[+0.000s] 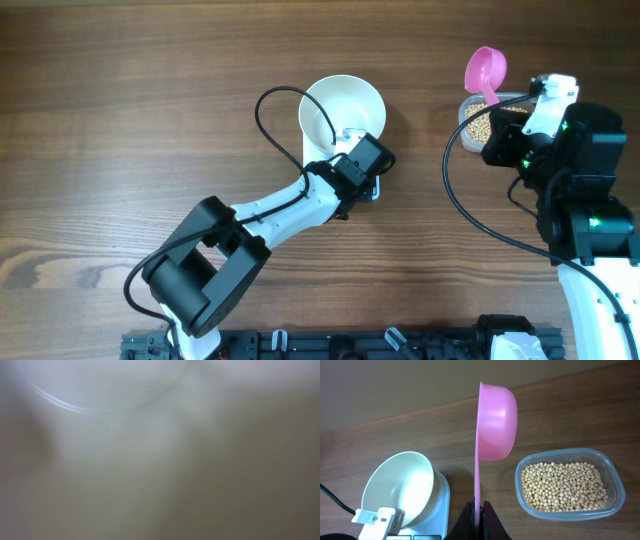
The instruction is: Scoop item into bowl and weigh 150g on scale
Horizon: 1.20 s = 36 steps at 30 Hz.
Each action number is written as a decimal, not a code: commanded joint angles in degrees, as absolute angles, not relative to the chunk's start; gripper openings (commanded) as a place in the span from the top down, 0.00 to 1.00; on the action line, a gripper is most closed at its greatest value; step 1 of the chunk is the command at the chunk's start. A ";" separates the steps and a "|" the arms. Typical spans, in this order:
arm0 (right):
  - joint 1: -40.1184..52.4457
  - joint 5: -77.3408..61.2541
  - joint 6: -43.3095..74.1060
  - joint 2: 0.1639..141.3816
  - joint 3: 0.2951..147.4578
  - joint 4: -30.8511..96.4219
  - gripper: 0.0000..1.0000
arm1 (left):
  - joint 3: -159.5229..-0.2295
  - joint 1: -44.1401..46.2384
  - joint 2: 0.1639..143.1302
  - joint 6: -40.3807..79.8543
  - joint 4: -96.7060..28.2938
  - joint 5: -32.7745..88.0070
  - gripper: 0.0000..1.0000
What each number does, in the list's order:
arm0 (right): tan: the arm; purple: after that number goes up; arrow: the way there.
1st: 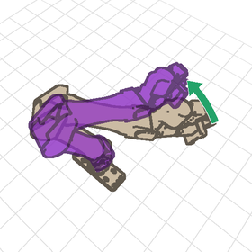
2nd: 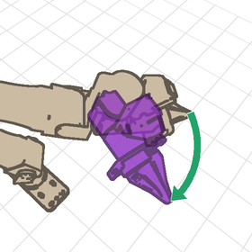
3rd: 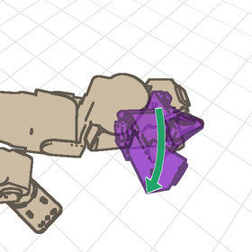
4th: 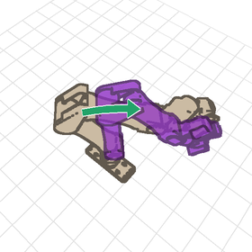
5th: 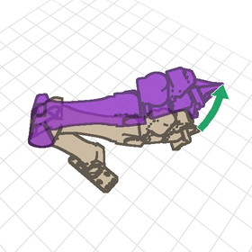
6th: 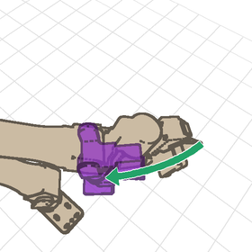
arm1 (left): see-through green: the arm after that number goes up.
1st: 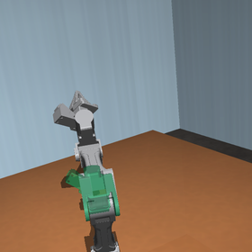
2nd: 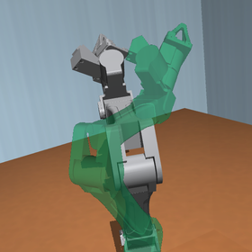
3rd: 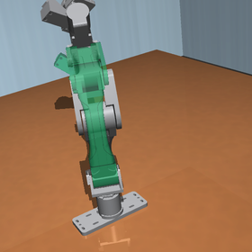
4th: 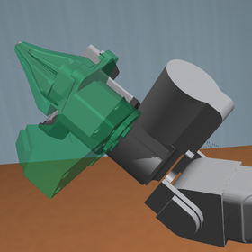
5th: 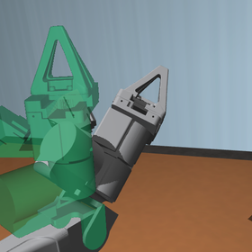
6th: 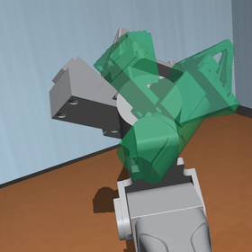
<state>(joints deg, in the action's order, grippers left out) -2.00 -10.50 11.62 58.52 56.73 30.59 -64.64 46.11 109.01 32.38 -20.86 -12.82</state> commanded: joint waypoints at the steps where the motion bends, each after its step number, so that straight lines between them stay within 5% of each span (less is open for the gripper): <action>1: -2.22 -11.66 10.63 58.67 57.54 30.04 0.96 | -62.89 45.89 114.30 31.97 -22.65 -10.96 0.96; 36: -2.22 -12.10 10.55 58.65 57.54 29.76 0.96 | -62.87 45.89 117.23 33.89 -25.54 -11.38 0.96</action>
